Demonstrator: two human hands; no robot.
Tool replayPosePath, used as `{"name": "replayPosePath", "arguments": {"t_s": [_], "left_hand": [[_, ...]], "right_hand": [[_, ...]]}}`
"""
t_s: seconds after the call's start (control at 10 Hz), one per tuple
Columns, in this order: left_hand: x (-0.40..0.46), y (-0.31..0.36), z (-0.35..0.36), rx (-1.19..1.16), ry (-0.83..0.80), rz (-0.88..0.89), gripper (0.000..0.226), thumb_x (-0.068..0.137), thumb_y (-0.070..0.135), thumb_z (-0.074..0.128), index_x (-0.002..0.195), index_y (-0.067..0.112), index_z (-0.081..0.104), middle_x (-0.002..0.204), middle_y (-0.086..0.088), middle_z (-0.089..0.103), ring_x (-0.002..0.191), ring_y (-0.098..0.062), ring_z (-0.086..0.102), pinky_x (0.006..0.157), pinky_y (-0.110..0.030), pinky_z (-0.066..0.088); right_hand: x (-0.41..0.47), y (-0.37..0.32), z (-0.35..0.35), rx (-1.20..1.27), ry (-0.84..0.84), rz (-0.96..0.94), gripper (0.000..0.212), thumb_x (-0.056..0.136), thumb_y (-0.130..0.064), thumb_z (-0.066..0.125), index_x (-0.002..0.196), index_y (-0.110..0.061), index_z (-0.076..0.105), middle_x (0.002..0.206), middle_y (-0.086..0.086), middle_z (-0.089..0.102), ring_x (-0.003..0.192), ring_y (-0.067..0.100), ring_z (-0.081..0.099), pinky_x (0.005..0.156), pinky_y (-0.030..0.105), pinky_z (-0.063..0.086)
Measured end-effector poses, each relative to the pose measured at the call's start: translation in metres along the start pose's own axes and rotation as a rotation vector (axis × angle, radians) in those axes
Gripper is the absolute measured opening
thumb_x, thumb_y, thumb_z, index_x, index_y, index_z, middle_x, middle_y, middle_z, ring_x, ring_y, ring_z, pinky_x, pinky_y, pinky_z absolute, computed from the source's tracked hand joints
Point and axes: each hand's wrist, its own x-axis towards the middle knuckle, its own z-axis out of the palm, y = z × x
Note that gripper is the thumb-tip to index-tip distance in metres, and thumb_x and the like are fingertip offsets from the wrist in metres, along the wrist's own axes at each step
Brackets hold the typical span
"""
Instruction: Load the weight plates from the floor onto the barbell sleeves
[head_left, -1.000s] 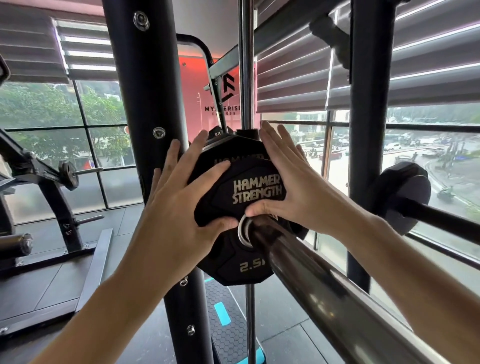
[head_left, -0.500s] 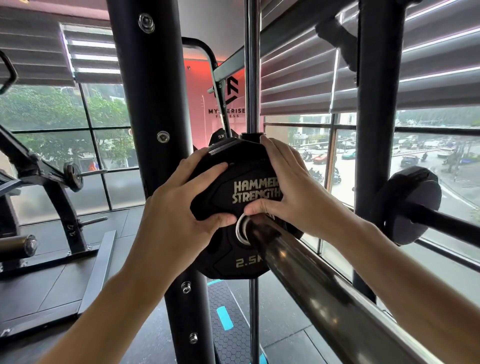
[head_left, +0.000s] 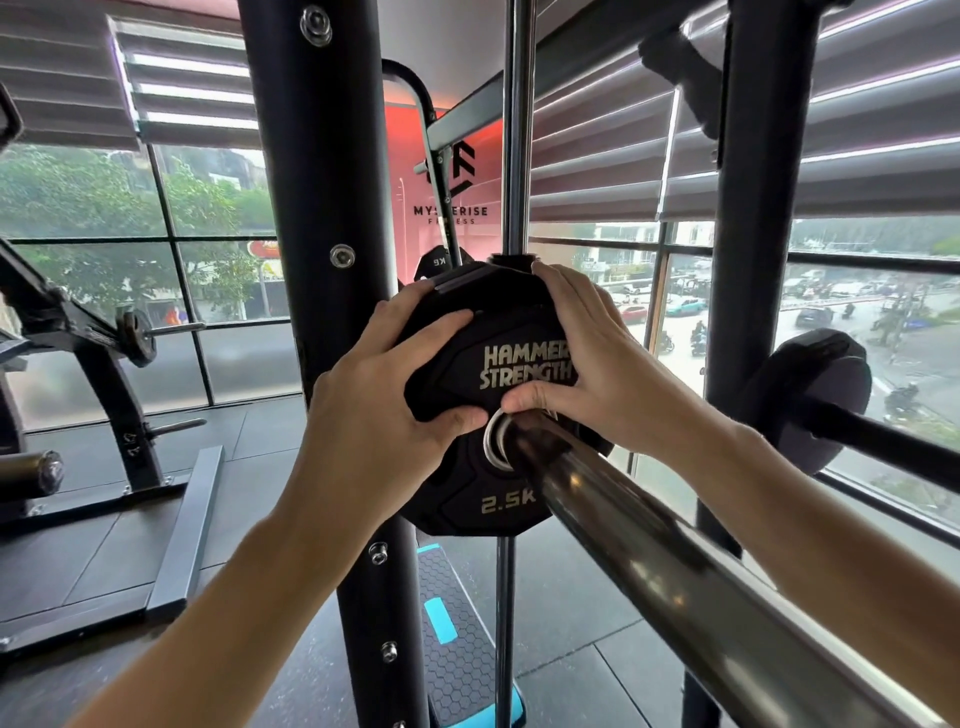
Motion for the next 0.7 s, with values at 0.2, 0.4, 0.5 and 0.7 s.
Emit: {"name": "replayPosePath", "arguments": {"t_s": [0.2,0.4,0.5,0.7], "left_hand": [[-0.001,-0.003,-0.001,0.006,-0.007,0.033,0.078,0.069,0.036,0.087,0.140,0.039,0.054,0.156,0.019,0.035,0.139,-0.012,0.044,0.112,-0.035,0.040],[0.000,-0.009,-0.004,0.110,-0.061,0.100,0.081,0.075,0.050,0.077,0.147,0.035,0.044,0.158,0.009,0.034,0.139,-0.028,0.046,0.098,-0.053,0.053],[0.000,-0.013,-0.020,0.091,-0.100,0.139,0.085,0.082,0.066,0.058,0.155,0.033,0.031,0.158,0.007,0.035,0.135,-0.025,0.049,0.104,-0.055,0.046],[-0.014,-0.048,-0.084,0.057,-0.097,0.165,0.075,0.089,0.068,0.031,0.151,0.027,0.041,0.158,0.007,0.038,0.142,-0.017,0.040,0.120,-0.041,0.026]], "right_hand": [[-0.003,-0.009,-0.006,-0.057,-0.034,0.004,0.111,0.078,-0.062,0.072,0.158,-0.017,0.010,0.157,-0.003,0.022,0.147,0.013,0.020,0.121,0.043,0.027],[-0.001,-0.038,-0.031,-0.273,-0.245,0.158,0.110,0.086,-0.066,0.056,0.159,-0.019,-0.011,0.167,-0.001,0.002,0.153,0.016,0.004,0.124,0.046,0.017],[-0.007,-0.078,-0.051,-0.382,-0.293,0.225,0.102,0.089,-0.068,0.048,0.159,-0.024,-0.011,0.168,-0.004,0.000,0.154,0.013,0.003,0.122,0.043,0.017],[-0.025,-0.167,-0.045,-0.527,-0.133,0.278,0.089,0.090,-0.070,0.046,0.159,-0.028,0.007,0.163,-0.007,0.023,0.146,0.011,0.028,0.106,0.034,0.034]]}}
